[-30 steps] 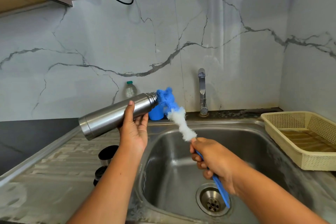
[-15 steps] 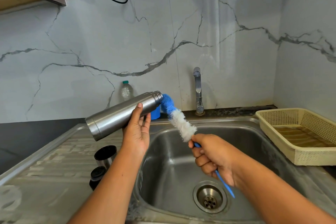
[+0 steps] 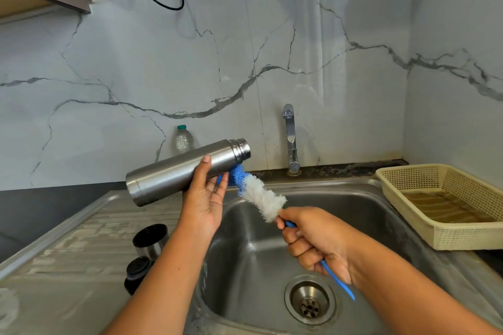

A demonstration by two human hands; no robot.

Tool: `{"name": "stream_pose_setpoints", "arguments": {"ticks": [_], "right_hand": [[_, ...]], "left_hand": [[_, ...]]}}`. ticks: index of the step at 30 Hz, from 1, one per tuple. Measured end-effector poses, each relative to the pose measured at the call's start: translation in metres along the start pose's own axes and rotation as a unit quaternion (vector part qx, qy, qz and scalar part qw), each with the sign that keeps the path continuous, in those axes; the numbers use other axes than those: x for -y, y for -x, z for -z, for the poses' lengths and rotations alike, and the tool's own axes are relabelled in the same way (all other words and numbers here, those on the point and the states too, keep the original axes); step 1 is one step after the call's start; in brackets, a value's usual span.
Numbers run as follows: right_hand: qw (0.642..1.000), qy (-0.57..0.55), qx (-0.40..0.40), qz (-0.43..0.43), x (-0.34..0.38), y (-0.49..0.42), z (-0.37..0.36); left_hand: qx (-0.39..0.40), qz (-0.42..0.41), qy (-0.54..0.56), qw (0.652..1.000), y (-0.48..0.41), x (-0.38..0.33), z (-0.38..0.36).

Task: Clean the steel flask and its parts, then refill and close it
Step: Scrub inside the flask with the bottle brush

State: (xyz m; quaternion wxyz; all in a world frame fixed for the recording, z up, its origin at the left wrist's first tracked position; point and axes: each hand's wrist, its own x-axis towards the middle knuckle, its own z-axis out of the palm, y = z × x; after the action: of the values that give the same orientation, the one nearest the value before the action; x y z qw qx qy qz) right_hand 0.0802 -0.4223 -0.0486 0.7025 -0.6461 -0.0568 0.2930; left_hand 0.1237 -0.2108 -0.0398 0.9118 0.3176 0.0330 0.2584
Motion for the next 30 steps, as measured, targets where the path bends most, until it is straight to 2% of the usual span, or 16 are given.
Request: {"name": "stream_pose_setpoints", "arguments": {"ticks": [3,7,12,17,22,27,30], "right_hand": [[0.999,0.039,-0.010,0.029,0.001,0.000,0.006],[0.995,0.068,-0.030,0.060,-0.001,-0.009,-0.001],[0.982,0.159,-0.026,0.101,0.001,-0.002,0.018],[0.974,0.185,-0.050,0.121,0.001,-0.013,0.014],[0.946,0.283,-0.052,0.153,0.002,-0.009,0.024],[0.924,0.319,-0.095,0.187,0.003,-0.019,0.025],[0.904,0.368,-0.093,0.196,0.002,-0.017,0.034]], "left_hand": [[-0.024,-0.007,0.012,1.000,-0.006,-0.011,0.007],[-0.038,0.036,-0.025,0.998,0.000,-0.003,0.008],[-0.042,0.042,-0.004,0.998,-0.008,-0.018,0.011],[-0.044,0.093,-0.048,0.994,-0.004,-0.008,0.010],[-0.057,0.078,-0.071,0.993,-0.010,-0.022,0.015],[-0.053,0.093,-0.100,0.989,-0.007,-0.018,0.017],[-0.072,0.077,-0.091,0.990,-0.008,-0.023,0.018]]}}
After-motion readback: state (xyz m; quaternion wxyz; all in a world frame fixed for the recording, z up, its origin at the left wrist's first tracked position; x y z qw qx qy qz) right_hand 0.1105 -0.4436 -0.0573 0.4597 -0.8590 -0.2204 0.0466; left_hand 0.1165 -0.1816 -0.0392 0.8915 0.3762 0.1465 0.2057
